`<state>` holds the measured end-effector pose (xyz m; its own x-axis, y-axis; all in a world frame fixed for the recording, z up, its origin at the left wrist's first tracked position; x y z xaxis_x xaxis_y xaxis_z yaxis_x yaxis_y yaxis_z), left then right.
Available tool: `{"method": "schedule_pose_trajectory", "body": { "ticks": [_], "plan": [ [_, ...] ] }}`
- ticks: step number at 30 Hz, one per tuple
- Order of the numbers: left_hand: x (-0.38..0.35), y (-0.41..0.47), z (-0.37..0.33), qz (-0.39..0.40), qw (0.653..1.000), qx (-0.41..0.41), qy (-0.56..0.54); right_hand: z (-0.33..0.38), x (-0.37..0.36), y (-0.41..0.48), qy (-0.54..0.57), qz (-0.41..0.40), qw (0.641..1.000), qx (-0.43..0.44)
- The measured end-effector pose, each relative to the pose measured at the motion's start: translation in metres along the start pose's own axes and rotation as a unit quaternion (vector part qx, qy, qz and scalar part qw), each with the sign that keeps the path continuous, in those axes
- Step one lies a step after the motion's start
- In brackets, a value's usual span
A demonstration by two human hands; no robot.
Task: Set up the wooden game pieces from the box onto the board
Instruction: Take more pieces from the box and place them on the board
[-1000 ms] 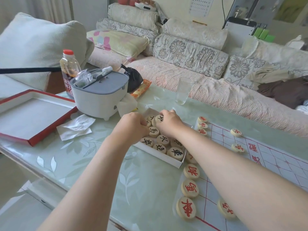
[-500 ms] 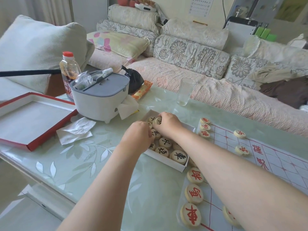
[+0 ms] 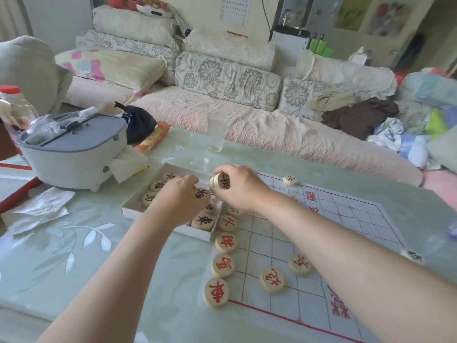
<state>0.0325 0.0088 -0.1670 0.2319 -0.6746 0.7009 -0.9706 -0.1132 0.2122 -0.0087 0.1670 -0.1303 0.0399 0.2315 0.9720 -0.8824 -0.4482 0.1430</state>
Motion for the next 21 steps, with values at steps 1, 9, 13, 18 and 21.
{"method": "schedule_pose_trajectory", "body": {
  "ticks": [1, 9, 13, 18, 21],
  "plan": [
    [-0.006, -0.004, -0.013, 0.009, 1.0, -0.015, 0.002, -0.012, 0.007, -0.013, 0.002, 0.001, 1.0, -0.005],
    [-0.067, -0.046, -0.117, 0.085, 0.986, -0.142, -0.014, -0.111, 0.053, -0.129, -0.022, 0.045, 0.993, -0.109],
    [-0.096, -0.067, -0.155, 0.154, 0.973, -0.166, -0.048, -0.153, 0.064, -0.181, -0.035, 0.073, 0.985, -0.153],
    [-0.138, -0.087, -0.188, 0.213, 0.952, -0.217, -0.04, -0.188, 0.061, -0.232, -0.054, 0.106, 0.975, -0.189],
    [-0.161, -0.095, -0.2, 0.226, 0.94, -0.255, -0.016, -0.204, 0.06, -0.247, -0.062, 0.114, 0.972, -0.194]
  ]
}}
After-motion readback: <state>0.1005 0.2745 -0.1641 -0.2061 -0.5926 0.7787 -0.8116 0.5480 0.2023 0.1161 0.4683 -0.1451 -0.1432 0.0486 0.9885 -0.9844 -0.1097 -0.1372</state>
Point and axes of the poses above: each hand's wrist, its own y-axis towards the middle knuckle, its own x-axis out of the back of the hand, z = x × y, the point moved 1 cm from there along y, towards the middle knuckle, and after that the axes turned 12 degrees about -y, right-handed, at the moved point
